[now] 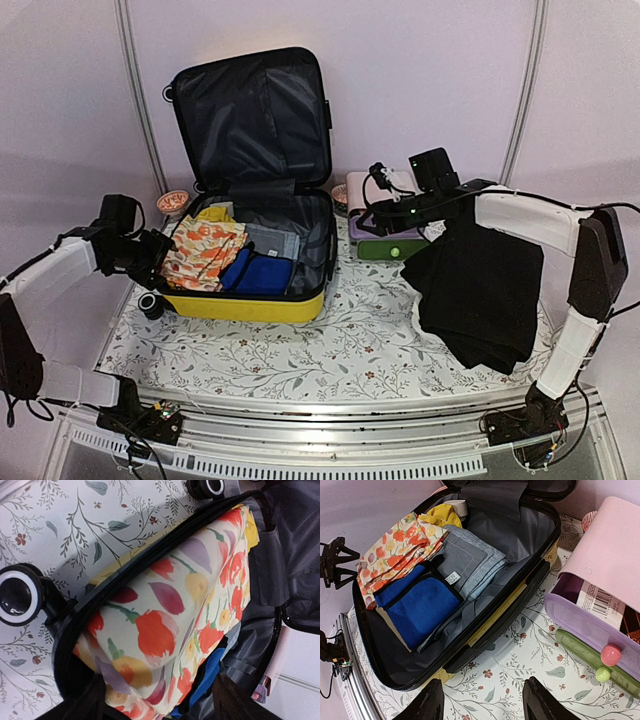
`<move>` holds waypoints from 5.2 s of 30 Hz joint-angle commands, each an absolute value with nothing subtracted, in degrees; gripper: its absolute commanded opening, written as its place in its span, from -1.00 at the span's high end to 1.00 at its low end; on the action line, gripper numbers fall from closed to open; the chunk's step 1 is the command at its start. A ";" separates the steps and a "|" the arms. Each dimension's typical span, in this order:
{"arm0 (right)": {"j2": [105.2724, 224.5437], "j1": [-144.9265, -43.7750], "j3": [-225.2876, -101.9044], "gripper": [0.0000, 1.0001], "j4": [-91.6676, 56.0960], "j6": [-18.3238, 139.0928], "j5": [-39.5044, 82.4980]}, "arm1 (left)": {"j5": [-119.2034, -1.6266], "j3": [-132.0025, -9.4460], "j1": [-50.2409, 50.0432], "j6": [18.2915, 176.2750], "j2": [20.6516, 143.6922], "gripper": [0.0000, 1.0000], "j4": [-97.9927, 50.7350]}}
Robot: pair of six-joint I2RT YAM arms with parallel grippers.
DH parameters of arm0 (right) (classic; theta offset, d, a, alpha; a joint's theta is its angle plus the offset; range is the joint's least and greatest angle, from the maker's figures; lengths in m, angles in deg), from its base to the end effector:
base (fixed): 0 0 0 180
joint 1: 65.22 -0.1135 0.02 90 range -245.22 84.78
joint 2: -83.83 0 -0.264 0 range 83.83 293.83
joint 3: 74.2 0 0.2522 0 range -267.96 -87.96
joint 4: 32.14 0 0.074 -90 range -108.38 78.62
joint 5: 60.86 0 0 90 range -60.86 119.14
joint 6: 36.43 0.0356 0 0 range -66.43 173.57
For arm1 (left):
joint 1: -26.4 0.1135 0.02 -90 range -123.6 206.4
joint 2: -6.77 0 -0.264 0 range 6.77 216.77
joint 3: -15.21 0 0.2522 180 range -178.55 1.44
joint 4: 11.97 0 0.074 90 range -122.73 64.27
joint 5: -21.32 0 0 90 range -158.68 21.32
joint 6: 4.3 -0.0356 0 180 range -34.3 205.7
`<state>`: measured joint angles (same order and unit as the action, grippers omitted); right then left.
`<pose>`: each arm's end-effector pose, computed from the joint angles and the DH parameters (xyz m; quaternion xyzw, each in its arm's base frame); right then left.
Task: Open, take out, and arrange the luggage
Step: Adjust the clothes in the opened luggage, then pick up the clothes from the opened luggage.
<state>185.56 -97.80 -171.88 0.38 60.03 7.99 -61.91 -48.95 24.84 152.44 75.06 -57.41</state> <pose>0.3397 0.2323 0.2903 -0.2788 0.8367 0.3022 0.3617 0.2446 -0.0109 0.2574 -0.4874 0.8003 -0.2395 0.2544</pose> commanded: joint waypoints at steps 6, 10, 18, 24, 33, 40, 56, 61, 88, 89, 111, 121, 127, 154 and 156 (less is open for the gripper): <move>182.86 -97.92 -170.19 -0.13 -1.33 60.15 8.48 | -63.28 -52.68 25.43 156.92 82.65 -0.61 -60.94; 182.25 -97.92 -169.40 -0.13 -1.67 60.08 8.89 | -64.13 -54.00 25.44 157.28 85.97 -0.59 -60.22; 181.87 -97.92 -169.38 -0.13 -1.50 60.51 8.32 | -63.01 -58.29 26.40 155.01 88.54 1.00 -54.51; 182.07 -97.96 -169.37 -0.13 -1.91 60.40 8.57 | -63.52 -56.13 26.32 158.37 79.31 1.00 -48.58; 184.57 -98.08 -171.46 -0.13 -2.57 61.82 3.94 | -64.93 -57.46 26.14 158.81 76.01 1.00 -49.55; 184.90 -98.30 -171.84 -0.13 -2.26 61.88 3.75 | -64.86 -56.25 26.14 159.01 77.61 0.85 -50.68; 184.79 -98.28 -171.33 -0.14 -2.04 61.67 3.74 | -64.78 -55.87 26.31 157.12 77.95 1.00 -49.94; 184.56 -98.27 -171.26 -0.13 -2.03 61.53 3.92 | -64.83 -55.32 26.31 157.58 77.69 1.00 -50.21; 185.08 -98.45 -172.25 -0.18 -1.36 61.92 2.29 | -64.77 -60.41 26.32 155.49 77.60 0.90 -50.87; 185.08 -98.44 -172.31 -0.18 -1.38 61.92 2.25 | -64.73 -60.49 26.31 155.41 77.67 0.81 -50.87; 185.30 -98.45 -173.45 -0.18 -0.92 61.74 1.44 | -64.17 -62.03 26.40 155.23 77.93 0.69 -51.82; 185.53 -98.58 -173.83 -0.18 -0.70 61.77 1.11 | -62.07 -55.94 30.62 155.61 76.48 0.15 -50.49; 185.65 -98.58 -173.91 -0.18 -0.68 61.82 1.23 | -61.05 -53.87 33.91 154.71 75.59 -0.08 -49.73; 186.12 -98.75 -175.08 -0.18 0.59 61.92 1.46 | -59.09 -60.93 32.95 150.37 85.01 1.00 -39.04; 186.01 -98.84 -175.00 -0.18 0.56 61.92 1.42 | -57.92 -62.48 32.31 150.05 85.35 1.00 -38.70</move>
<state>185.39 -98.24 -173.15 0.30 61.71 1.57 -56.82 -58.63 33.27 153.58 84.52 -39.40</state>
